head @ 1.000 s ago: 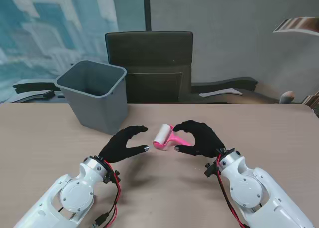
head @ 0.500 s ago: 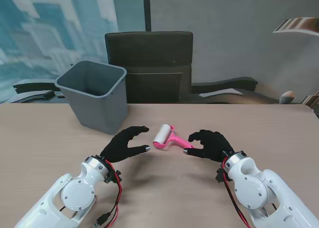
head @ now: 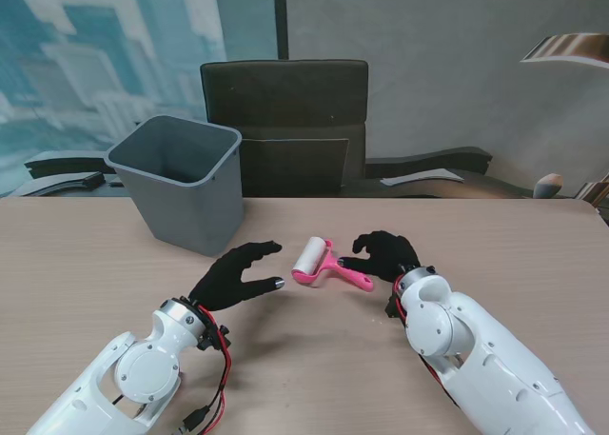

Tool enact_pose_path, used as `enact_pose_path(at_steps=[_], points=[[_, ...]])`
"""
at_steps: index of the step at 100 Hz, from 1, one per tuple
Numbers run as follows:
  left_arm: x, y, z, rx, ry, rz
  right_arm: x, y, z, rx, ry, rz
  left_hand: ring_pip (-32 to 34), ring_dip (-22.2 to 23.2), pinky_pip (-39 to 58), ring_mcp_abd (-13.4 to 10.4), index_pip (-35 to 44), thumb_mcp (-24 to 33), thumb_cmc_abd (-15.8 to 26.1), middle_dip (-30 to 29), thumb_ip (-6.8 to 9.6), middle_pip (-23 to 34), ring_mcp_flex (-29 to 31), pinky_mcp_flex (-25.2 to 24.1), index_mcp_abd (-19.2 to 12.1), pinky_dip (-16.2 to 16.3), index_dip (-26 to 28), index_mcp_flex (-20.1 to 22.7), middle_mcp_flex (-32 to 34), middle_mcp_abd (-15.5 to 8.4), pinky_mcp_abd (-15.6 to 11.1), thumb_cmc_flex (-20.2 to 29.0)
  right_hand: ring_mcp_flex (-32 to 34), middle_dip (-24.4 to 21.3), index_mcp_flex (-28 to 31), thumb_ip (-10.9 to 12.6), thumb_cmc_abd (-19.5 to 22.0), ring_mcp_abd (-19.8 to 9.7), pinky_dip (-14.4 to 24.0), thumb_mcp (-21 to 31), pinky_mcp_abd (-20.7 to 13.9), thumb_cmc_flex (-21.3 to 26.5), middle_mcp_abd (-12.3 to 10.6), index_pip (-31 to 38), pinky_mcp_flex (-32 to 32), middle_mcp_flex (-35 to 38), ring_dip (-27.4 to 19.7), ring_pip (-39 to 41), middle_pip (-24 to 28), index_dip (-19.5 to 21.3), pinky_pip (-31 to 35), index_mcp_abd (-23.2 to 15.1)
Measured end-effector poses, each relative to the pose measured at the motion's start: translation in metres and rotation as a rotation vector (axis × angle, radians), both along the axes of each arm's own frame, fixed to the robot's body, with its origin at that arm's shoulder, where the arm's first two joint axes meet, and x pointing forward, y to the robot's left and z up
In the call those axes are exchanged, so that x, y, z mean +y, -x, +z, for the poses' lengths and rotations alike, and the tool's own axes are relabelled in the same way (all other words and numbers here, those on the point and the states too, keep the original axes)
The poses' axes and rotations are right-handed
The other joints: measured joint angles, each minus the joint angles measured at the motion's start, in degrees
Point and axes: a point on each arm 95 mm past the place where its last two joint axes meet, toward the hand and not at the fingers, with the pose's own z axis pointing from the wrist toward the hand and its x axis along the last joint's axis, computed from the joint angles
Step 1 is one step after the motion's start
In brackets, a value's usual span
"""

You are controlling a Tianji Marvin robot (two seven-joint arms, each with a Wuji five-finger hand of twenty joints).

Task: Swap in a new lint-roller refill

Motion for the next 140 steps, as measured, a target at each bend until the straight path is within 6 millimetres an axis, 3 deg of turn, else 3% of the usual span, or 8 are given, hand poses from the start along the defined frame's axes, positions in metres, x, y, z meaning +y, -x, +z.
enact_pose_path(at_steps=[23, 74, 103, 108, 113, 122, 130, 140], points=[[0.001, 0.0, 0.0, 0.005, 0.0, 0.003, 0.011, -0.017, -0.006, 0.033, 0.025, -0.022, 0.1, 0.0, 0.0, 0.0, 0.0, -0.3, 0.0, 0.0, 0.01, 0.0, 0.0, 0.0, 0.0, 0.0, 0.0, 0.0, 0.0, 0.0, 0.0, 0.0, 0.7, 0.1, 0.6, 0.9, -0.1, -0.1, 0.0, 0.1, 0.0, 2.4, 0.1, 0.4, 1.1, 0.6, 0.5, 2.1, 1.3, 0.6, 2.1, 0.0], [0.004, 0.001, 0.0, 0.004, -0.001, 0.008, 0.038, -0.048, -0.023, 0.099, 0.028, -0.037, 0.7, 0.6, 0.2, 0.0, 0.0, -0.3, 0.1, 0.0, 0.02, 0.8, 0.7, 0.2, 0.0, 0.1, 0.0, 0.0, 1.5, 0.0, 0.0, 0.0, 4.8, 0.7, 2.9, 1.9, -0.1, -0.1, 0.0, 1.8, 0.2, 2.4, 0.1, 3.1, 4.2, 3.6, 1.1, 5.6, 4.1, 2.2, 5.9, 0.0], [0.006, 0.002, 0.0, 0.0, 0.0, 0.014, 0.048, -0.064, -0.033, 0.145, 0.086, -0.045, 0.7, 0.7, 0.7, 0.0, 0.0, -0.3, 0.1, 0.0, 0.04, 0.8, 0.7, 0.5, 0.0, 0.1, 0.0, 0.0, 1.5, 0.0, 0.0, 0.0, 7.2, 1.3, 4.6, 2.0, -0.1, -0.4, 0.0, 1.9, 0.7, 6.5, 0.1, 4.5, 6.8, 5.7, 2.5, 10.1, 5.9, 3.4, 8.8, -0.9], [0.006, 0.002, 0.001, -0.001, 0.001, 0.014, 0.05, -0.066, -0.033, 0.15, 0.089, -0.044, 0.7, 0.7, 0.7, 0.0, 0.0, -0.4, 0.1, 0.0, 0.04, 0.8, 0.7, 0.5, 0.0, 0.1, 0.0, 0.0, 1.5, 0.0, 0.0, 0.0, 7.3, 1.3, 4.3, 2.0, -2.2, 0.0, -0.1, 2.5, 1.0, 8.0, 0.1, 5.4, 7.0, 5.7, 2.6, 10.7, 6.0, 3.1, 9.4, -1.4], [0.006, 0.002, 0.001, -0.001, 0.001, 0.014, 0.052, -0.068, -0.033, 0.157, 0.087, -0.043, 0.7, 0.7, 0.7, 0.0, 0.0, -0.9, 0.1, 0.0, 0.05, 0.8, 0.7, 0.5, 0.0, 0.1, 0.0, 0.0, 1.5, 0.0, 0.0, 0.0, 8.0, 1.4, 2.4, 2.1, -3.5, 0.0, -0.7, 4.8, 1.3, 8.6, 0.1, 8.0, 7.5, 6.3, 2.5, 10.8, 6.3, 0.3, 10.0, -1.6], [0.007, 0.003, 0.001, -0.001, 0.001, 0.014, 0.056, -0.071, -0.032, 0.176, 0.073, -0.042, 0.7, 0.7, 0.7, 0.0, 0.0, -0.9, 0.1, 0.0, 0.07, 0.8, 0.7, 0.5, 0.0, 0.1, 0.0, 0.0, 1.5, 0.0, 0.0, 0.0, 9.2, 1.4, -1.0, 5.7, -6.3, -0.2, -0.9, 13.1, 1.4, 8.6, 0.1, 10.3, 8.0, 6.6, 2.4, 10.9, 6.3, -3.6, 10.3, -0.4], [0.007, 0.003, 0.001, -0.001, 0.001, 0.015, 0.06, -0.073, -0.031, 0.197, 0.055, -0.043, 0.7, 0.7, 0.7, 0.1, 0.0, -0.9, 0.1, 0.0, 0.09, 0.8, 0.7, 0.5, 0.0, 0.1, 0.0, 0.0, 1.5, 0.0, 0.0, 0.1, 10.2, 1.3, -1.7, 10.3, -7.0, -0.6, -1.6, 23.1, 1.4, 8.6, 0.1, 5.9, 8.2, 7.3, 2.3, 11.4, 5.6, -1.4, 10.6, 0.0], [0.007, 0.003, 0.001, -0.002, 0.002, 0.016, 0.063, -0.076, -0.03, 0.224, 0.037, -0.045, 0.7, 0.7, 0.7, 0.1, 0.0, -0.9, 0.1, 0.0, 0.11, 0.8, 0.7, 0.5, 0.0, 0.1, 0.0, 0.0, 1.5, 0.0, 0.0, 0.1, 12.1, 0.0, -2.4, 10.3, -9.4, -0.7, -1.6, 27.4, 2.1, 8.6, 0.1, 3.1, 8.9, 8.1, 2.2, 12.2, 4.6, 1.3, 10.6, 0.4]])
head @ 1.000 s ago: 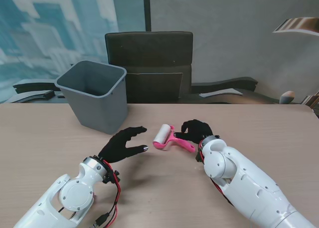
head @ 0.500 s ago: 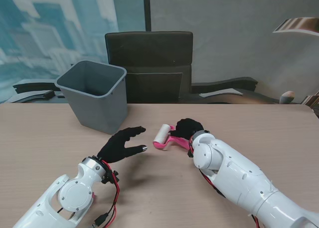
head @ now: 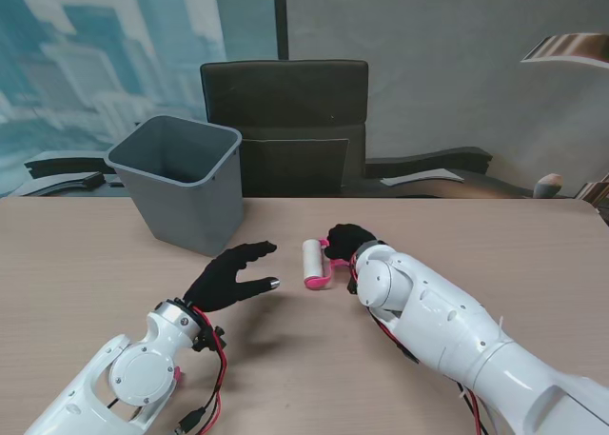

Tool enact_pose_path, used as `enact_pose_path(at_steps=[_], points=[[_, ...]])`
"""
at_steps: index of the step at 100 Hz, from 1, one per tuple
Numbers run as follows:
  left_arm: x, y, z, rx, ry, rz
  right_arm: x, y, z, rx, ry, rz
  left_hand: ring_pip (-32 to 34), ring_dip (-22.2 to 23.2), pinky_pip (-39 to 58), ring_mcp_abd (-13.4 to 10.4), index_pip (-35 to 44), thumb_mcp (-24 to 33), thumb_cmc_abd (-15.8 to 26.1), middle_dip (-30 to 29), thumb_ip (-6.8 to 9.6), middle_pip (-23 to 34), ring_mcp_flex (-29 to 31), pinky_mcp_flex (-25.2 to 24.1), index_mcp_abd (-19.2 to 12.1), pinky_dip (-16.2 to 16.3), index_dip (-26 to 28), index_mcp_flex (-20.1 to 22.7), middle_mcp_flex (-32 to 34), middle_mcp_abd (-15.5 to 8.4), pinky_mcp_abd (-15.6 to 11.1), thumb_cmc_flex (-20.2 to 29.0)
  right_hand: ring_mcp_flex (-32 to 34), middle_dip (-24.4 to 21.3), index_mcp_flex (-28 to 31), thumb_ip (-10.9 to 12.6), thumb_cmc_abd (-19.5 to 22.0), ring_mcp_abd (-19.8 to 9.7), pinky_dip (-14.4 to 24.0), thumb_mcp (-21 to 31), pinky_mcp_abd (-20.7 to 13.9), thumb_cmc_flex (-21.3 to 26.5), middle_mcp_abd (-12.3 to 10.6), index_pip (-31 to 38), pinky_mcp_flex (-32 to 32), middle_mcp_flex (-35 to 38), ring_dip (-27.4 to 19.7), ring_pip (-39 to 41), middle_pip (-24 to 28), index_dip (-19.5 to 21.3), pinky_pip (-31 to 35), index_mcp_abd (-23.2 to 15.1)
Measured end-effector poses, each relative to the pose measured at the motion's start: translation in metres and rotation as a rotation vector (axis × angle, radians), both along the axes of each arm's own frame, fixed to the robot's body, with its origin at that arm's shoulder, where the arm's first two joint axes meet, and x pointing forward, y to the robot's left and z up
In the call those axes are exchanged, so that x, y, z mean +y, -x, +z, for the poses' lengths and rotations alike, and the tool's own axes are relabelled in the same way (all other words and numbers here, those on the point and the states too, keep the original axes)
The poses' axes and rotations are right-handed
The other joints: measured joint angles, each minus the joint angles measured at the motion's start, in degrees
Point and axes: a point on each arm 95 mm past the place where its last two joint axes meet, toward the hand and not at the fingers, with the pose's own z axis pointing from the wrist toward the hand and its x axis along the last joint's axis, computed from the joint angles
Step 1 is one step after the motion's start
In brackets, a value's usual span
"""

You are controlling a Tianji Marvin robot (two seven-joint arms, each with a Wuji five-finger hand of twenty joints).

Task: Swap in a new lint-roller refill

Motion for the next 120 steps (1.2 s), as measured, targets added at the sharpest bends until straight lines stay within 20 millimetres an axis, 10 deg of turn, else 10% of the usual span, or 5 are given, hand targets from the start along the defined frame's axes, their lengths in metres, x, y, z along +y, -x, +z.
enact_pose_path(at_steps=[7, 30, 59, 102, 120], points=[[0.0, 0.0, 0.0, -0.001, 0.001, 0.0, 0.002, -0.001, 0.0, 0.018, -0.016, -0.006, 0.0, 0.0, 0.0, 0.0, 0.0, 0.0, 0.0, 0.0, 0.02, 0.0, 0.0, 0.0, 0.0, 0.0, 0.0, 0.0, 0.0, 0.0, 0.0, 0.0, 2.1, -0.4, -0.7, 0.0, -2.4, 0.3, 0.0, 3.5, 0.1, 0.0, 0.0, -0.3, 2.1, 2.8, -0.2, -0.1, 0.0, 0.3, -0.1, 1.2], [0.001, 0.001, 0.0, -0.002, 0.001, 0.002, 0.005, 0.001, -0.001, 0.038, -0.027, -0.024, 0.0, 0.0, 0.0, 0.0, 0.0, 0.0, 0.0, 0.0, 0.1, 0.0, 0.0, 0.0, 0.0, 0.0, 0.0, 0.0, 0.0, 0.0, 0.0, 0.0, 16.4, 5.7, 3.1, -12.5, -14.4, 2.9, -2.3, 18.7, 1.3, 2.7, -0.6, -1.0, 19.4, 16.4, 0.0, 5.0, 10.0, 0.3, 6.0, 9.3], [0.0, 0.001, 0.0, -0.002, 0.002, 0.002, 0.001, 0.013, 0.008, -0.018, -0.193, -0.054, 0.0, 0.0, 0.0, 0.0, 0.0, 0.0, 0.0, 0.0, 0.12, 0.0, 0.0, 0.0, 0.0, 0.0, 0.0, 0.0, 0.0, 0.0, 0.0, 0.0, 18.7, 19.2, 4.8, -19.9, -18.2, 1.6, 1.6, 21.4, 1.3, 5.9, -0.4, -1.1, 26.6, 17.3, 9.9, 28.7, 15.1, 0.1, 19.5, 8.1], [-0.008, -0.002, -0.004, 0.063, 0.029, 0.007, -0.009, 0.083, 0.059, -0.357, -0.469, 0.031, 0.0, 0.0, 0.0, 0.7, -1.6, -1.4, 0.6, 0.0, 0.12, 0.0, 0.0, 0.0, 3.0, 0.0, 0.0, 0.0, 0.0, 0.1, 0.0, 0.0, 19.3, 20.5, 6.1, -19.9, -19.5, 1.8, 2.5, 21.4, 1.5, 6.3, -0.2, -1.1, 27.3, 17.7, 10.4, 28.9, 14.5, 0.1, 19.5, 5.5], [-0.015, -0.001, -0.005, 0.21, 0.196, -0.027, -0.003, 0.1, 0.072, -0.506, -0.632, 0.131, 0.0, 0.0, 0.0, 2.0, -4.5, -10.1, 4.1, 0.0, 0.12, -0.8, 0.0, -0.5, 5.1, 0.6, -1.3, 0.0, 0.0, 1.2, 0.2, -3.5, 19.3, 20.5, 6.2, -19.9, -19.6, 1.9, 2.8, 21.4, 1.5, 6.3, -0.2, -1.1, 27.1, 17.8, 10.2, 28.8, 13.7, 0.5, 19.5, 4.2]])
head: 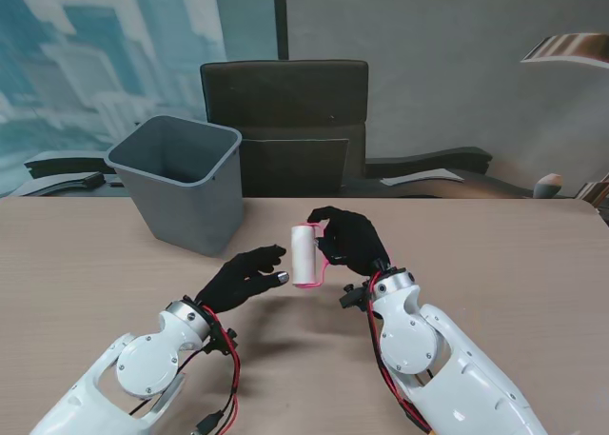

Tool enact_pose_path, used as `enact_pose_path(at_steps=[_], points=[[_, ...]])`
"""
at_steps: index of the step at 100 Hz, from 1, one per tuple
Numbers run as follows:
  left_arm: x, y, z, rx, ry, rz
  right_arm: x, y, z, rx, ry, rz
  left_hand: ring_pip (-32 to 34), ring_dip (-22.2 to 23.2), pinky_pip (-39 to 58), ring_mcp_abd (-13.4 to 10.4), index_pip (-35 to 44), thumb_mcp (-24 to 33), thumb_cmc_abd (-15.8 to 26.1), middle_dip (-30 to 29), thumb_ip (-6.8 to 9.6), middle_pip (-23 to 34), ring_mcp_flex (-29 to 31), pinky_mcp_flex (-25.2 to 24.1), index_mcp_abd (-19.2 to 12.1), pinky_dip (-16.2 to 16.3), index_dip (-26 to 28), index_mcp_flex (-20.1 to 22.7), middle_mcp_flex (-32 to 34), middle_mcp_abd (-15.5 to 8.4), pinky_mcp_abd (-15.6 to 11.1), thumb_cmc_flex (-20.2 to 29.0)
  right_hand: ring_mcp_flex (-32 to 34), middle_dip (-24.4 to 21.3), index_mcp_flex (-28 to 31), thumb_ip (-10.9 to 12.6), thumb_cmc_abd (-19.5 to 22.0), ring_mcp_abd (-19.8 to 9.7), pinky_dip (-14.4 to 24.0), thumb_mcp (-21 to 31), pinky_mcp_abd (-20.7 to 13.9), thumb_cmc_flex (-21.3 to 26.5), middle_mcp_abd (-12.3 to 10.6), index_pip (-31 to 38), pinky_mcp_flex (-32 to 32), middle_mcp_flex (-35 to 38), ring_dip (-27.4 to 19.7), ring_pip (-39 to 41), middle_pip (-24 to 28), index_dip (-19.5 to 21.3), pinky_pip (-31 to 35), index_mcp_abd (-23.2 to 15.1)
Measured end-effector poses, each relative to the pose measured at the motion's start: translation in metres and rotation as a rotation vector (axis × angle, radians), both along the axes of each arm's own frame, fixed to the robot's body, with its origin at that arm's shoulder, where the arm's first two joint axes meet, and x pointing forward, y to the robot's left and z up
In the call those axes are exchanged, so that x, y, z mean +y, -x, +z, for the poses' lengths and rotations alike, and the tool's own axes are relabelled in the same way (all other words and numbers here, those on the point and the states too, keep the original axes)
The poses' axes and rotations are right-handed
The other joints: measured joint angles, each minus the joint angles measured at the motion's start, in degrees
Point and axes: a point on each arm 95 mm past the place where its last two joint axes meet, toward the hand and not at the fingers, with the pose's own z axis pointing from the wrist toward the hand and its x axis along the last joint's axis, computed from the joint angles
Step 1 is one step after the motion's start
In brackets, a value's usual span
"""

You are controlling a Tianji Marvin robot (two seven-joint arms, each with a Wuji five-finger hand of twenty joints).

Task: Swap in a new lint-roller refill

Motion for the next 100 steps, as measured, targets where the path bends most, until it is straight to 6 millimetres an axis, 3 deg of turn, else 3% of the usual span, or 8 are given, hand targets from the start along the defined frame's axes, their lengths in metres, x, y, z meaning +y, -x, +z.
enact_pose_path(at_steps=[10, 57, 73, 100], points=[[-0.005, 0.001, 0.001, 0.027, -0.015, 0.004, 0.005, 0.003, 0.004, -0.015, -0.032, 0.033, 0.0, 0.0, 0.0, 0.1, -0.6, -1.5, 1.0, 0.0, 0.0, -0.3, 0.0, -0.1, 0.8, 0.1, 0.0, 0.0, 0.0, 1.1, 0.6, 0.0, 0.0, 0.0, 0.0, 0.0, 0.0, 0.0, 0.1, 0.0, 0.0, 0.0, -0.1, 0.0, 0.0, 0.0, 0.0, 0.0, 0.0, 0.2, 0.0, -0.4], [-0.009, 0.004, 0.003, 0.027, 0.008, -0.016, 0.023, 0.016, 0.004, -0.033, -0.09, 0.122, 0.0, 0.0, -0.2, 0.8, -0.8, -1.5, 0.6, 0.0, 0.0, -0.7, 0.0, 0.1, 1.7, 0.8, -0.6, 4.4, 0.0, 1.1, 0.7, 0.0, 0.0, -0.7, 0.0, 0.0, 0.0, 0.0, 0.3, 0.0, 0.0, 0.0, -0.1, 0.5, -0.1, 0.1, 0.0, 0.0, 0.0, 0.3, 0.0, -1.7], [-0.009, 0.005, 0.002, 0.03, 0.014, -0.018, 0.026, 0.018, 0.004, -0.035, -0.099, 0.138, 0.1, 0.6, -0.2, 1.3, 0.5, -1.5, 0.6, 0.0, 0.0, -0.1, 1.9, 1.2, 2.2, 1.0, 0.5, 5.8, 2.9, 1.3, 1.4, 0.0, 0.0, -0.8, 0.0, 0.0, 0.0, 0.0, 0.3, 0.0, 0.0, 0.0, -0.1, 0.9, -0.1, 0.2, 0.0, 0.0, 0.0, 0.3, 0.0, -1.9], [-0.008, 0.007, 0.0, 0.038, 0.022, -0.011, 0.029, 0.021, 0.003, -0.027, -0.117, 0.167, 6.1, 2.5, 5.3, 2.1, 9.3, -2.9, 0.5, 0.0, -0.12, 3.5, 11.4, 4.6, 2.5, 3.0, 4.0, 11.3, 13.9, 1.4, 3.4, 2.2, 0.0, -1.1, 0.6, 0.0, -0.1, 0.1, 0.8, 0.0, 0.0, 0.2, -0.2, 1.5, -0.1, 0.5, 0.4, 0.0, 0.0, 0.3, -0.1, -2.6]])
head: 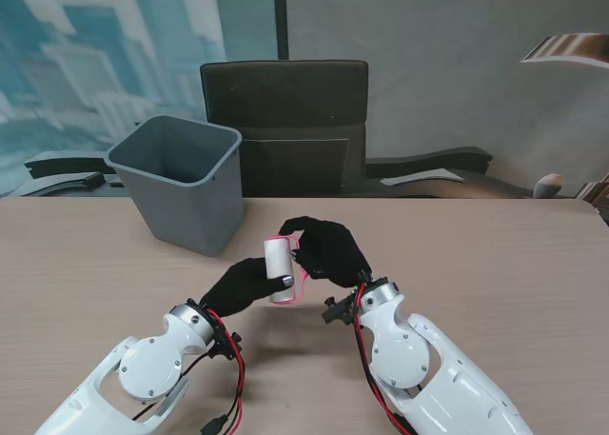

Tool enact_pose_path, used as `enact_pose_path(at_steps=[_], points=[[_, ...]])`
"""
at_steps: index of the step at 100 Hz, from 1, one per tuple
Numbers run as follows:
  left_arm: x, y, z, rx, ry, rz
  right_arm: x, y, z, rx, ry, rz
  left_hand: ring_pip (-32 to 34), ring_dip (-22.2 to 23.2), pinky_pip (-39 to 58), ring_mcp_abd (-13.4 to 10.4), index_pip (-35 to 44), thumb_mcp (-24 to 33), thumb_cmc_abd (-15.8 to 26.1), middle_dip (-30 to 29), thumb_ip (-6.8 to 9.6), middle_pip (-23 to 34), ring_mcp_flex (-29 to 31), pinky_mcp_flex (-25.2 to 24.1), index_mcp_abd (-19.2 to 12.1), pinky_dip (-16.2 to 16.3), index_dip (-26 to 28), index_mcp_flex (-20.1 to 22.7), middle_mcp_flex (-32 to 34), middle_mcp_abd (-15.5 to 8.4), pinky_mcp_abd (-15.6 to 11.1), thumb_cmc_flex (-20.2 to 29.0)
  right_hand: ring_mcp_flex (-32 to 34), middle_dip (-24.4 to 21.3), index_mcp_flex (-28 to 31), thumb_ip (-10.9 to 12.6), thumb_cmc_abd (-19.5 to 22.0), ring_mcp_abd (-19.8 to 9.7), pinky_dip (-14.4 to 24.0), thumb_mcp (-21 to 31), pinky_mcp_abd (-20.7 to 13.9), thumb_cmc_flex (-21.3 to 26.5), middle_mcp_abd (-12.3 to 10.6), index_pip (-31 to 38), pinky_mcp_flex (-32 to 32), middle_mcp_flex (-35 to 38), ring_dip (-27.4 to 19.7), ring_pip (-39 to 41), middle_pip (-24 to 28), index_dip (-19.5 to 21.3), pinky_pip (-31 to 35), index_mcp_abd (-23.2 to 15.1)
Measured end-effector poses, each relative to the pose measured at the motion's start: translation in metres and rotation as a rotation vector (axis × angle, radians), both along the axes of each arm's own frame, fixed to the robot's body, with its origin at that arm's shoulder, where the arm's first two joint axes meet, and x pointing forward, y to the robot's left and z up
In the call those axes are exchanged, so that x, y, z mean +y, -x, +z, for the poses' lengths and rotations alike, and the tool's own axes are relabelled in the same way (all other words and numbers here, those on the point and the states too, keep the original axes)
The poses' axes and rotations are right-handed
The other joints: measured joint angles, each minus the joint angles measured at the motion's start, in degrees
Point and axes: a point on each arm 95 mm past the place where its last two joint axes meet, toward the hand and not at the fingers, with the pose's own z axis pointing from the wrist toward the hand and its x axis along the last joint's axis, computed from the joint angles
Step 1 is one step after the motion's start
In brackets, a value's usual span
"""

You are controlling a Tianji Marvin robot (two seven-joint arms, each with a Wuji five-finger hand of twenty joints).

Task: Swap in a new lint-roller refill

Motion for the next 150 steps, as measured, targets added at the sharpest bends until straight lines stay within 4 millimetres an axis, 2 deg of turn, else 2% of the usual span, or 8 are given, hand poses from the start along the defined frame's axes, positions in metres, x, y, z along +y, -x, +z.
enact_pose_path(at_steps=[32, 52, 68, 81, 90, 110, 142, 150], points=[[0.0, 0.004, -0.001, -0.009, 0.011, 0.039, 0.003, 0.002, -0.001, 0.01, -0.015, 0.037, 4.3, 1.2, 6.0, 0.0, 9.5, 1.2, -0.3, 0.3, 0.11, 3.4, 4.3, 2.4, 0.6, 0.0, 0.7, 1.2, 4.1, -0.1, 0.5, 1.1, 0.0, -0.2, 0.0, 0.0, 0.0, 0.5, 0.2, 0.0, 0.7, 0.5, 0.3, -0.1, 0.0, 1.1, -0.1, -0.1, -1.5, -0.1, -0.2, 0.0], [0.001, 0.007, -0.001, -0.008, 0.056, 0.07, 0.004, 0.003, -0.002, 0.018, -0.012, 0.054, 8.7, 1.2, 11.2, 0.0, 19.2, 3.1, -6.6, 0.8, -1.7, 6.6, 9.7, 5.8, 1.3, 0.0, -2.5, 3.1, 9.6, -0.4, 0.7, 6.3, 0.0, -0.3, 0.0, 0.0, -0.1, 0.7, 0.3, 0.0, 0.8, 0.6, 0.1, -0.1, 0.0, 1.6, -0.2, -1.6, -2.3, -0.1, -1.3, -1.6], [0.002, 0.008, 0.001, -0.059, 0.076, 0.08, 0.005, 0.004, 0.0, 0.011, -0.009, 0.053, 12.2, 1.5, 14.8, -0.1, 21.0, 3.1, -8.7, 2.3, -2.58, 8.1, 13.3, 8.9, 2.1, -0.1, -2.7, 3.5, 12.1, -0.4, 0.8, 9.5, 0.0, -6.3, -0.1, 0.1, 1.7, 0.7, 0.3, -0.2, 0.7, 0.7, -0.1, -0.1, -1.6, 2.1, -2.5, -9.2, -5.8, -0.3, -5.8, -4.3], [0.002, 0.007, 0.003, -0.091, 0.04, 0.076, 0.005, 0.006, 0.0, 0.005, -0.006, 0.049, 17.5, 3.4, 18.6, -0.1, 21.5, 3.0, -9.9, 7.3, -3.53, 11.3, 16.6, 12.0, 2.1, -0.5, -3.3, 3.5, 15.5, -0.6, 1.4, 11.5, -1.7, -12.6, -5.2, 8.1, 13.9, 0.3, 0.2, -11.0, -0.6, 0.7, -0.8, 13.8, -6.0, 0.4, -4.6, -17.6, -9.4, -12.5, -9.0, -5.8], [0.002, 0.008, 0.004, -0.105, 0.034, 0.077, 0.005, 0.008, 0.0, 0.008, -0.008, 0.051, 18.8, 4.1, 19.3, -0.1, 21.5, 3.0, -10.6, 8.7, -3.61, 11.3, 16.7, 12.2, 2.0, -0.6, -3.4, 3.6, 15.9, -0.6, 1.5, 12.2, -4.7, -15.1, -7.2, 9.4, 17.3, -0.6, 0.2, -17.3, -2.4, -0.9, -1.5, 17.4, -10.1, -2.2, -5.9, -21.1, -11.1, -15.7, -11.0, -5.8], [0.001, 0.007, 0.006, -0.133, 0.033, 0.098, 0.0, 0.01, 0.002, 0.01, 0.005, 0.046, 19.5, 4.2, 19.9, -0.1, 21.6, 3.0, -11.2, 9.6, -3.61, 11.3, 16.7, 12.3, 1.7, -1.0, -3.4, 3.6, 15.9, -0.6, 1.5, 12.5, -8.8, -18.0, -8.5, 9.6, 18.6, -0.3, 0.2, -21.6, -3.0, -4.4, -1.5, 14.9, -15.4, -5.1, -7.3, -26.7, -13.0, -15.9, -13.8, -5.8], [0.0, 0.009, 0.008, -0.141, 0.046, 0.106, -0.005, 0.01, 0.004, -0.022, 0.04, 0.032, 20.1, 4.6, 20.5, -0.1, 21.6, 3.0, -11.2, 10.3, -3.62, 11.4, 16.7, 12.3, 1.6, -1.2, -3.4, 3.6, 16.1, -0.7, 1.5, 12.5, -14.0, -19.3, -8.7, 11.6, 18.4, 0.0, 0.2, -17.2, -4.0, -4.3, -1.7, 13.6, -20.4, -9.1, -7.7, -29.0, -15.0, -15.8, -15.9, -5.8], [0.0, 0.01, 0.008, -0.143, 0.049, 0.106, -0.006, 0.01, 0.004, -0.04, 0.06, 0.025, 20.1, 4.8, 20.5, -0.1, 21.6, 3.0, -11.2, 10.3, -3.62, 11.5, 16.7, 12.3, 1.6, -1.3, -3.4, 3.6, 16.1, -0.7, 1.5, 12.5, -17.2, -19.3, -8.7, 13.7, 18.4, 0.1, 0.2, -17.2, -4.7, -4.3, -2.4, 11.5, -23.0, -11.5, -7.7, -30.5, -15.9, -13.4, -17.2, -6.3]])
